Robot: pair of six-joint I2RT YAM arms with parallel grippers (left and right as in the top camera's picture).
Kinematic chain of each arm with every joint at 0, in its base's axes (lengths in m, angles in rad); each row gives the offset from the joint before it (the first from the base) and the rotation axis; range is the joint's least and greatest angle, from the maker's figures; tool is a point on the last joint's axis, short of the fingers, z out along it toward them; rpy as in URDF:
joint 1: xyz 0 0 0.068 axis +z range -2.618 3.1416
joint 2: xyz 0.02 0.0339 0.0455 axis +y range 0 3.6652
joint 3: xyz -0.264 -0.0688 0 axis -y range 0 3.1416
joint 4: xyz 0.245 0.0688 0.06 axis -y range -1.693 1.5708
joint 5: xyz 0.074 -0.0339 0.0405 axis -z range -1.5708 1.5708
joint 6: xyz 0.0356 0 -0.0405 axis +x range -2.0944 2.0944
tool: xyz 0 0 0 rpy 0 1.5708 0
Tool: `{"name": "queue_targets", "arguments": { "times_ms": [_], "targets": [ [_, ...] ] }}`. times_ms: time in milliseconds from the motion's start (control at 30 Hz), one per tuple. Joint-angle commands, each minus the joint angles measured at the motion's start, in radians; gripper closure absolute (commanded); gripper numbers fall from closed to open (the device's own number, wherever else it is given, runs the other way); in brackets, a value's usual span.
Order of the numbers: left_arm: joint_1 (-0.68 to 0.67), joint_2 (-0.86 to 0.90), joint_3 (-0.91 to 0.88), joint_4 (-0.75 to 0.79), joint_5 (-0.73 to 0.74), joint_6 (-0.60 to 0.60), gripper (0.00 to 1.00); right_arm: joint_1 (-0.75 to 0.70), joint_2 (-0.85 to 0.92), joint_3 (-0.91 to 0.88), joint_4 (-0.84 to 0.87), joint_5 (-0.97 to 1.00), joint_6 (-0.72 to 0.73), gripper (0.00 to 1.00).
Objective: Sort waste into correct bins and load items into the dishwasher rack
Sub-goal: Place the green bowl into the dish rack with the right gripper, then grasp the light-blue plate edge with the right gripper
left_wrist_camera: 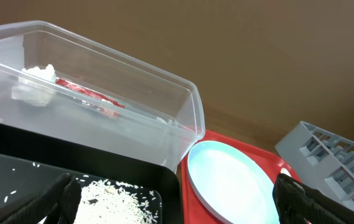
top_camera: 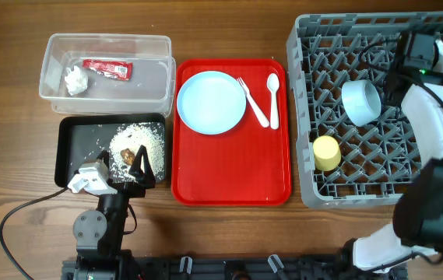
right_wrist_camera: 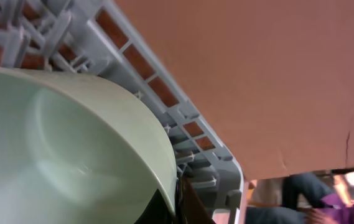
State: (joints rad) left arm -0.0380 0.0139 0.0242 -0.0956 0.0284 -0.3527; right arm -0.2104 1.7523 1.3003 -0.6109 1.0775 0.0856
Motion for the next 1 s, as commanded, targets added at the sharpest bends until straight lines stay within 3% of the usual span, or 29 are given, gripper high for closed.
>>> {"name": "queue_targets", "arguments": {
  "times_ms": [0,200,633,767,867,967],
  "targets": [
    [0.006,-0.008,-0.01,0.005,0.008,0.005,0.0,-0.023,0.031,0.002,0.024,0.066,-0.061,0.96],
    [0.006,-0.008,-0.01,0.005,0.008,0.005,0.0,-0.038,0.031,0.002,0.15,0.075,-0.182,0.96],
    [0.006,-0.008,-0.01,0.005,0.008,0.005,0.0,0.076,0.087,0.0,0.105,0.037,-0.19,0.95],
    [0.006,-0.008,-0.01,0.005,0.008,0.005,0.0,0.09,0.088,0.0,0.035,-0.045,-0.187,0.83],
    [0.006,-0.008,-0.01,0.005,0.008,0.005,0.0,0.105,0.071,0.0,-0.003,-0.149,-0.174,0.53],
    [0.006,-0.008,-0.01,0.005,0.008,0.005,0.0,0.146,0.009,0.002,-0.003,-0.215,-0.161,0.53]
  ]
}}
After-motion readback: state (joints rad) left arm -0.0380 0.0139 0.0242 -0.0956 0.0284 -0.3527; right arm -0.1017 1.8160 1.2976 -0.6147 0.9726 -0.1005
